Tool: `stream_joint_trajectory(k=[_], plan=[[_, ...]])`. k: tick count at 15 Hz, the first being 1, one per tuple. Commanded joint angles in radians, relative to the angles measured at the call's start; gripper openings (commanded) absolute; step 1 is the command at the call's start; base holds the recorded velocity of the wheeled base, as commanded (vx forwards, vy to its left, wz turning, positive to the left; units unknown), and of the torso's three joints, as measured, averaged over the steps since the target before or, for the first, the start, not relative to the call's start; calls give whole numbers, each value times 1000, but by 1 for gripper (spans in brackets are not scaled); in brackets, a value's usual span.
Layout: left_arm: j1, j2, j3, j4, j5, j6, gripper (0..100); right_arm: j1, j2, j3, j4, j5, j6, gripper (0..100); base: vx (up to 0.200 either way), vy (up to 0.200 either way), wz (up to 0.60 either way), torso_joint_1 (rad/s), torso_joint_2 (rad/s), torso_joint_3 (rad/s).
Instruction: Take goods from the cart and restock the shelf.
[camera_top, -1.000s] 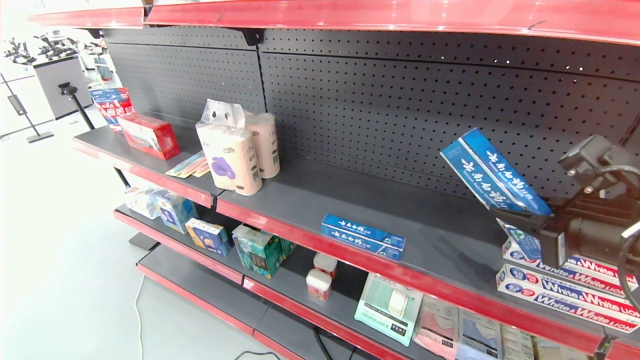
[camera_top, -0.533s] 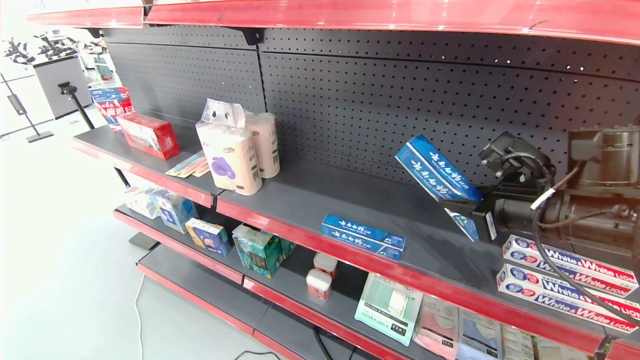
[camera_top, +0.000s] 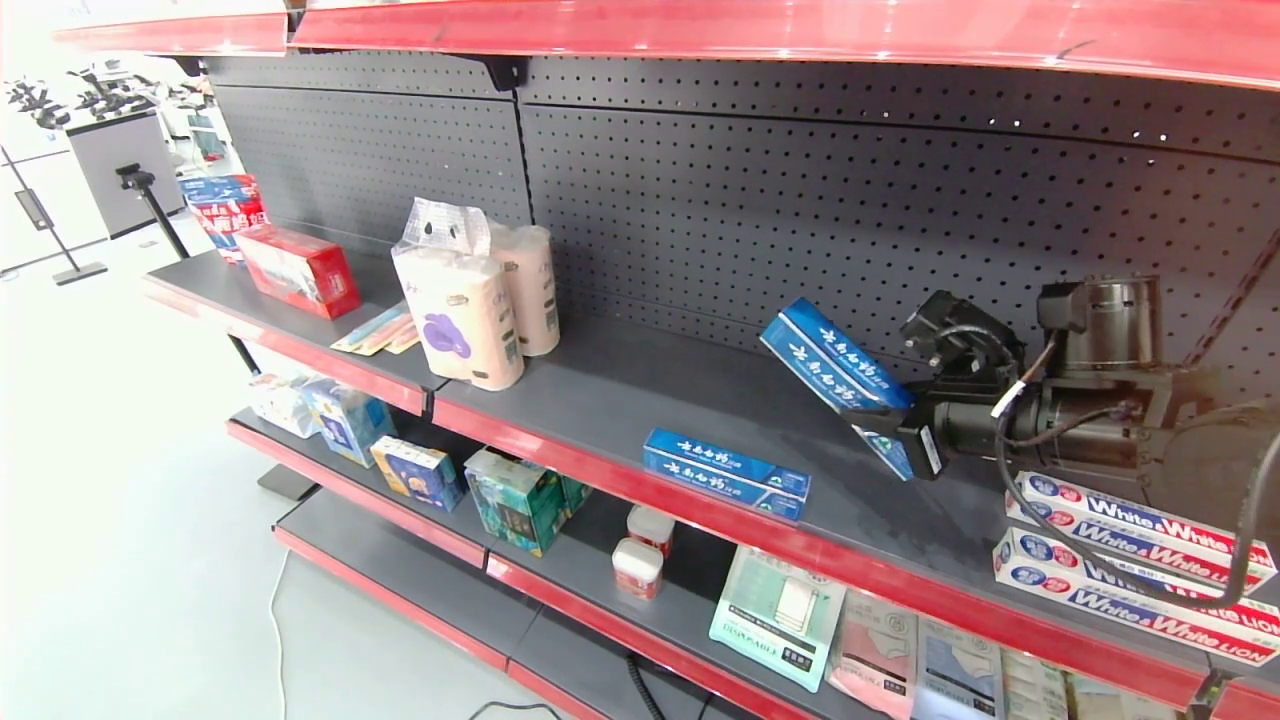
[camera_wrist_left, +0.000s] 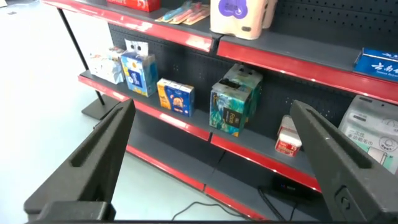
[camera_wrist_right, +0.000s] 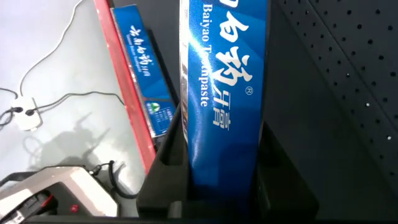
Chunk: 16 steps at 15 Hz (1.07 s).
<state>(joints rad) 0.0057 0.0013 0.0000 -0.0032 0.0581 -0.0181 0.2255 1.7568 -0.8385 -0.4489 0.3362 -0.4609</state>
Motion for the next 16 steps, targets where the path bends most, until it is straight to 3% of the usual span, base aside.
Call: stream_joint_trajectory(k=[1,11,16], plan=[[0,-1,0,0,0,0,100,-32,72,-7,-24,21,-30,0,0,0,0,0,0,0],[0,-1,0,0,0,0,100,-29,220,-99,-37,101,-162,0,0,0,0,0,0,0],[0,-1,0,0,0,0,100,-78,282,-149,-37,176,-176,0,0,0,0,0,0,0]])
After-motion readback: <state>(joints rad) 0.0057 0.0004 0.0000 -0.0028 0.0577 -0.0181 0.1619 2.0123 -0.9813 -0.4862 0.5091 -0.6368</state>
